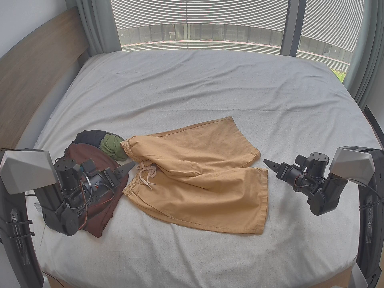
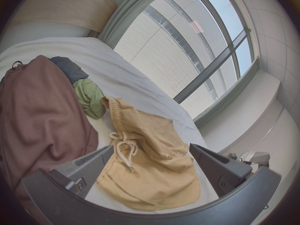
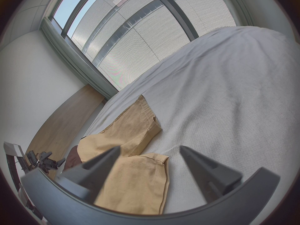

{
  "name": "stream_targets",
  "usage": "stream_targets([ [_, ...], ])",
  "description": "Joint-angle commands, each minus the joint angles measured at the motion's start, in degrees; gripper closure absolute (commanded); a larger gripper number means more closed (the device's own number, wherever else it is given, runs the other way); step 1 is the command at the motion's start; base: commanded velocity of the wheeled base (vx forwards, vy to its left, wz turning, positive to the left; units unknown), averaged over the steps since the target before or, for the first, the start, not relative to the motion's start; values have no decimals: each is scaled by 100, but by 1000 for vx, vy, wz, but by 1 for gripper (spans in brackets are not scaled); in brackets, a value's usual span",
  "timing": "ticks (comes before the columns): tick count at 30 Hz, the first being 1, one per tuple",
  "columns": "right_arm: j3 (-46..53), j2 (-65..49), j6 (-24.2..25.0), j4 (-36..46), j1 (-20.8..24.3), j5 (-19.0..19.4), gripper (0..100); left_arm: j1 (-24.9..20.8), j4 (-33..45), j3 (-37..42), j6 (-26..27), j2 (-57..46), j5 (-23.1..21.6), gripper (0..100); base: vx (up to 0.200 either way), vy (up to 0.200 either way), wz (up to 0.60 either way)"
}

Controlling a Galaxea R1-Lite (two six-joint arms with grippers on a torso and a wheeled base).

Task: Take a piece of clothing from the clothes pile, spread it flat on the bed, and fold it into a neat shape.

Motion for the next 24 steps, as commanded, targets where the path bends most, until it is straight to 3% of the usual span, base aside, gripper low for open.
stream_targets([
  [1, 516, -408, 1, -416, -92, -12, 0, 282, 1, 533, 358, -90, -12, 0, 0, 0, 0],
  [7, 736, -391, 71, -803, -92, -83, 0, 378, 1, 630, 463, 200, -3, 0, 0, 0, 0],
  [24, 753, -435, 63, -829, -145, -83, 0, 317, 1, 129, 375, 974, -21, 0, 0, 0, 0],
])
